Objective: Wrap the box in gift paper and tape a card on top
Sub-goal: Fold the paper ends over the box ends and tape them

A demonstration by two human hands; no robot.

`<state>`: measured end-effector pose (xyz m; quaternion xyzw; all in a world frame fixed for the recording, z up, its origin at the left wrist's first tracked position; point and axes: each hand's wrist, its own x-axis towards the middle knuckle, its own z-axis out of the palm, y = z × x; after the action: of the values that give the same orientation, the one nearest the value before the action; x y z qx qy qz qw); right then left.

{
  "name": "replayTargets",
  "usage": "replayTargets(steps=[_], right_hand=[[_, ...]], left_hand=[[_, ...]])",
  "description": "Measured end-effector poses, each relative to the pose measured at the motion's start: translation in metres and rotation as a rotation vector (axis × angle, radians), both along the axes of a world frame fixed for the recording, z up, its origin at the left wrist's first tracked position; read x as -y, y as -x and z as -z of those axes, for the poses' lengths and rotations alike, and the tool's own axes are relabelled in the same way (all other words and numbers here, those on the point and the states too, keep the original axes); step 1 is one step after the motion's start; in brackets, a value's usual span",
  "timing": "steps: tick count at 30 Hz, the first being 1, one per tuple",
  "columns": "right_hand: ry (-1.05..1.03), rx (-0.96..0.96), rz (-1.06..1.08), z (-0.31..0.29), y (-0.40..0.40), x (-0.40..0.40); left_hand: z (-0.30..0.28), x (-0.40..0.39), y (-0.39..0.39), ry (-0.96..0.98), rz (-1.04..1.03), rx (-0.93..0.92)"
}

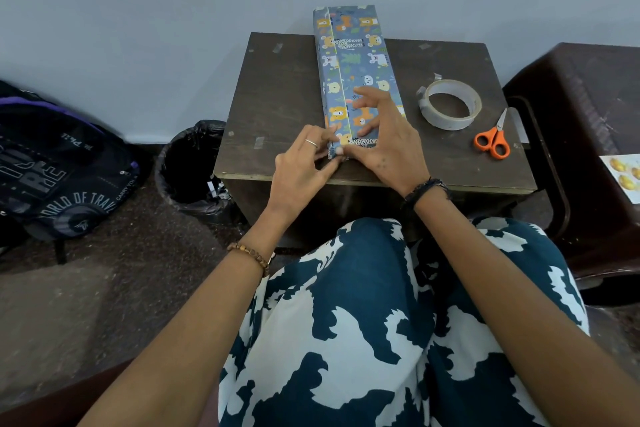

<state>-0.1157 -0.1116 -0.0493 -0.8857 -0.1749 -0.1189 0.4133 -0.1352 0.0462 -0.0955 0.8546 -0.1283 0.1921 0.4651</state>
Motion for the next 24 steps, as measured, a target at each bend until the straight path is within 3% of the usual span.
replayTargets(steps=[10,18,24], right_hand=[[-0.244,-0.132,0.029,-0.005,-0.005,0.008],[-0.383,0.016,0.129,0.001,0.019,0.044],[-0.424,0.011,0.178,0.005,0.027,0.054]], left_hand=[[-0.002,0.001,-0.001,0.104,0.023,0.032],[-0.009,0.001,-0.001,0.107,0.021,-0.037],[-0.023,0.000,-0.003,0.055,0.001,-0.104]])
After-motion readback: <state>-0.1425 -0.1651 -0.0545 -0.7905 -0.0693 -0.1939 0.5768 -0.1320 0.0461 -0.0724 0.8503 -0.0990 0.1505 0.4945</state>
